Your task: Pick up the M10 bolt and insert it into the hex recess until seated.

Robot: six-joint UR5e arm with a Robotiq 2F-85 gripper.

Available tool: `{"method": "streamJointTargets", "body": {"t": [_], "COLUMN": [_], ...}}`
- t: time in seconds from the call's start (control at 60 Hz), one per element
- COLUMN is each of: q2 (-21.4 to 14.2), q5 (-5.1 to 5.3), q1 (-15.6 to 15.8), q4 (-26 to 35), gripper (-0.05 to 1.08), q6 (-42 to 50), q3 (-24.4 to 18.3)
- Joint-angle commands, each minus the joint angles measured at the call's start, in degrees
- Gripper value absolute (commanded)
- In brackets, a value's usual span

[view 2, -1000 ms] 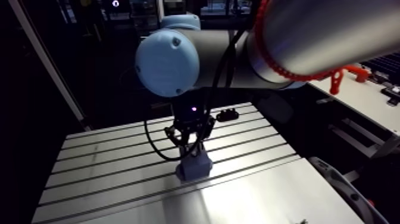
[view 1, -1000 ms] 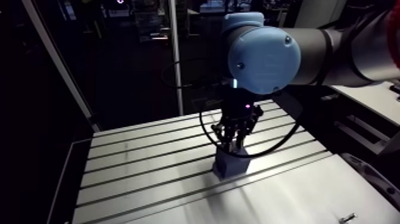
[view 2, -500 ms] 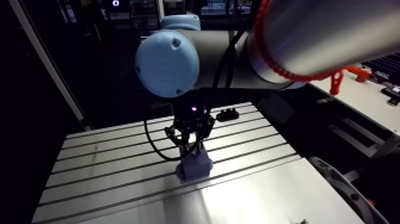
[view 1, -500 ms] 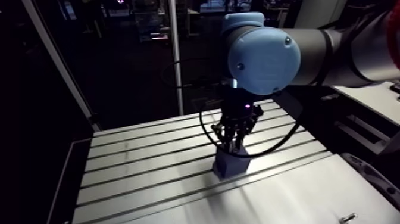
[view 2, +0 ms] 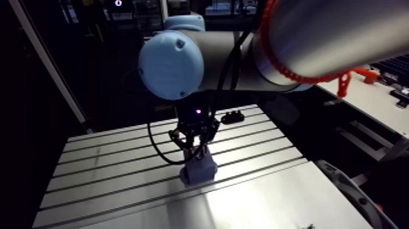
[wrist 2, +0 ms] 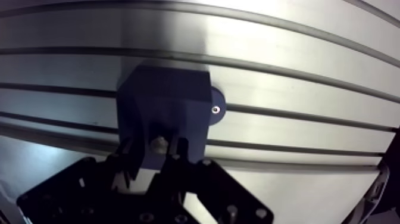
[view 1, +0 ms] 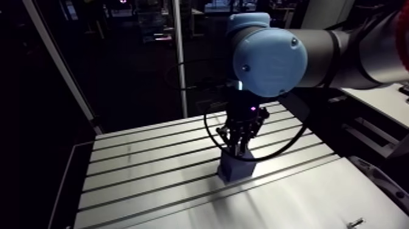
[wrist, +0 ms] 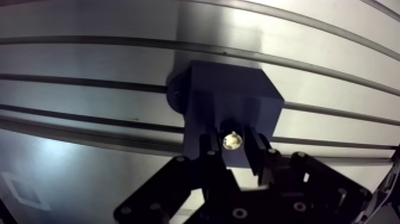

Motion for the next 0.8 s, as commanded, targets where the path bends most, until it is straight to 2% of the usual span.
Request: {"method": "streamJointTargets", "body": {"t": [0.017, 0.8], "q2": [0.1, 0.3], "q5": [-0.07, -0.07], "q1": [0.0, 0.1], "q4": [0.0, 0.0], "gripper": [0.63, 0.66], "q6": [0.0, -0.3], "q3": [0.0, 0.1]}}
